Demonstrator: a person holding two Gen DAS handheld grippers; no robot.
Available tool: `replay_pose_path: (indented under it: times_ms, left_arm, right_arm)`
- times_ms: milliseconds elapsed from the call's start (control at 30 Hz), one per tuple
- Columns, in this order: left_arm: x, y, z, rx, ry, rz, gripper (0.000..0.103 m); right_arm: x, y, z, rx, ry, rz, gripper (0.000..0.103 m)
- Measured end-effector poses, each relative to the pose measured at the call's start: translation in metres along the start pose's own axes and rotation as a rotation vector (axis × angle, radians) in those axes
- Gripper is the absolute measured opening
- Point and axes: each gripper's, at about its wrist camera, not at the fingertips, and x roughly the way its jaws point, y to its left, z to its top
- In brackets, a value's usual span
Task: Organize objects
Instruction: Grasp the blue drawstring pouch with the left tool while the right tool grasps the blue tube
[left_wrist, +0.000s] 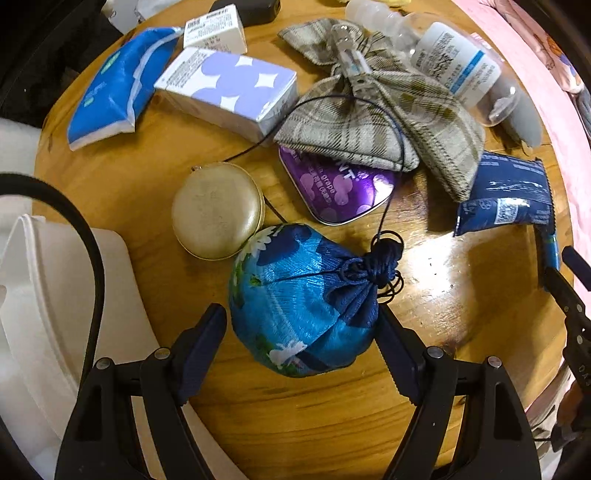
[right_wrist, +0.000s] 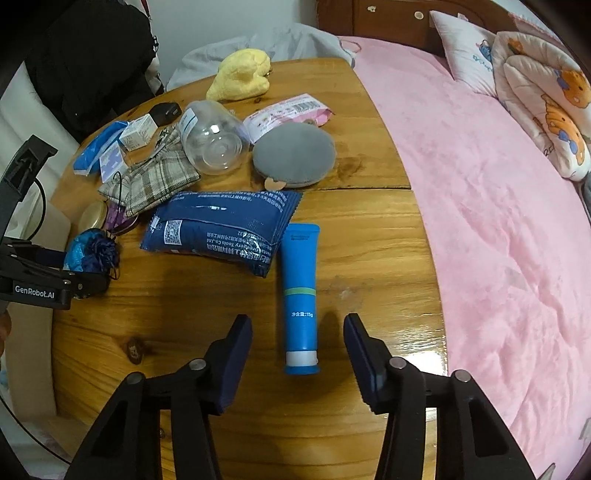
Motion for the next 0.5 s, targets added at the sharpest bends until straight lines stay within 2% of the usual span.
replay_pose_path:
  times_ms: [133, 233, 300, 367, 500]
  left_arm:
    - [0.004, 0.001, -0.006, -0.008, 0.011, -0.007, 0.081]
    - [0.004, 0.003, -0.011, -0.014, 0.007, -0.030, 0.076]
    - [0.004, 0.005, -0.013, -0.021, 0.003, -0.033, 0.075]
    - [0.004, 0.008, -0.016, -0.033, -0.002, -0.042, 0.073]
    - [0.004, 0.013, -0.023, -0.045, -0.013, -0.061, 0.066]
  right_arm:
    - [0.010, 0.004, -0.001, -0.020, 0.033, -0.017, 0.040]
    - [0.011, 0.008, -0.001, -0.039, 0.029, -0.033, 0.039]
    - [0.012, 0.010, -0.001, -0.049, 0.026, -0.038, 0.033]
    - [0.012, 0.012, -0.001, -0.057, 0.024, -0.051, 0.021]
    - [0.012, 0.012, -0.001, -0.046, 0.031, -0.044, 0.019]
